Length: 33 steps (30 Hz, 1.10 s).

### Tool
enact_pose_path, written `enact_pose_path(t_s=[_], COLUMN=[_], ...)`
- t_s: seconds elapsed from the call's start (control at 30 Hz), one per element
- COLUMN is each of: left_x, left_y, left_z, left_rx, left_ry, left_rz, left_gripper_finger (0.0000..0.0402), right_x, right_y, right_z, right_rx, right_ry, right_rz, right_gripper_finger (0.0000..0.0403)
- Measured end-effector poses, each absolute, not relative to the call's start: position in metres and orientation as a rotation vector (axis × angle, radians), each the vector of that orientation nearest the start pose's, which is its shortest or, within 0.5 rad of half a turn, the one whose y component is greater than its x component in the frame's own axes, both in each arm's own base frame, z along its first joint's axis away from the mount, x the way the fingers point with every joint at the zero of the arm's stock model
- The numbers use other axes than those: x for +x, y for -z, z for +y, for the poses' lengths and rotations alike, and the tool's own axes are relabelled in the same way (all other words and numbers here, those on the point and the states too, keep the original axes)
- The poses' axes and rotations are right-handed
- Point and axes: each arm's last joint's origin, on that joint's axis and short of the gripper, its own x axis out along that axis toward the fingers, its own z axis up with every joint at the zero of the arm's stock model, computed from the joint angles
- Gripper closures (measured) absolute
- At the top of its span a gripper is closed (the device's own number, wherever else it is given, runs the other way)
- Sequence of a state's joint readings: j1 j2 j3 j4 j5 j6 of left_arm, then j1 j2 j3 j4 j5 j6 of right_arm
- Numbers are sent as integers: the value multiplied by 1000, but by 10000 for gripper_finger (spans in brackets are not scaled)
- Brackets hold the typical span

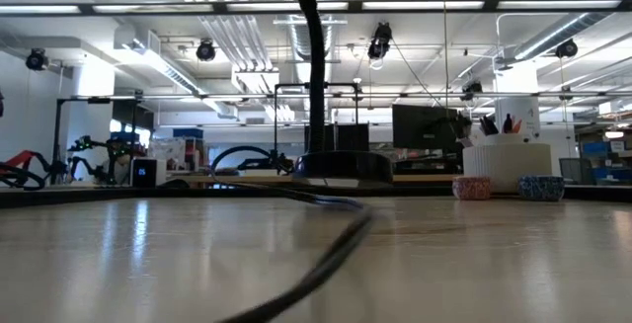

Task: Screw lightbulb
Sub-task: Insert the lightbulb into the lamp

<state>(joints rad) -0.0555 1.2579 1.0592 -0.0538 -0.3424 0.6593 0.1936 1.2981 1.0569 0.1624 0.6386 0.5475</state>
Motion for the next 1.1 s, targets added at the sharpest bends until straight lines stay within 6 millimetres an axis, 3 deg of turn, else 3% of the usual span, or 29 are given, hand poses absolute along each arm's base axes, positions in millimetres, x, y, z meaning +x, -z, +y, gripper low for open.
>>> enact_pose_path(t_s=[0.5,0.97,1.1], left_x=[283,283,283], left_y=[-326,-324,-324], left_z=[-9,-9,-8], left_rx=[647,645,649], left_ry=[-90,-83,-80], left_rz=[293,295,303], left_gripper_finger=[148,148,148], right_x=[287,273,264], right_y=[-354,-366,-367], right_z=[47,45,44], right_rx=[219,233,163], right_ry=[313,278,251], right_rz=[25,2,50], right_gripper_finger=[66,66,66])
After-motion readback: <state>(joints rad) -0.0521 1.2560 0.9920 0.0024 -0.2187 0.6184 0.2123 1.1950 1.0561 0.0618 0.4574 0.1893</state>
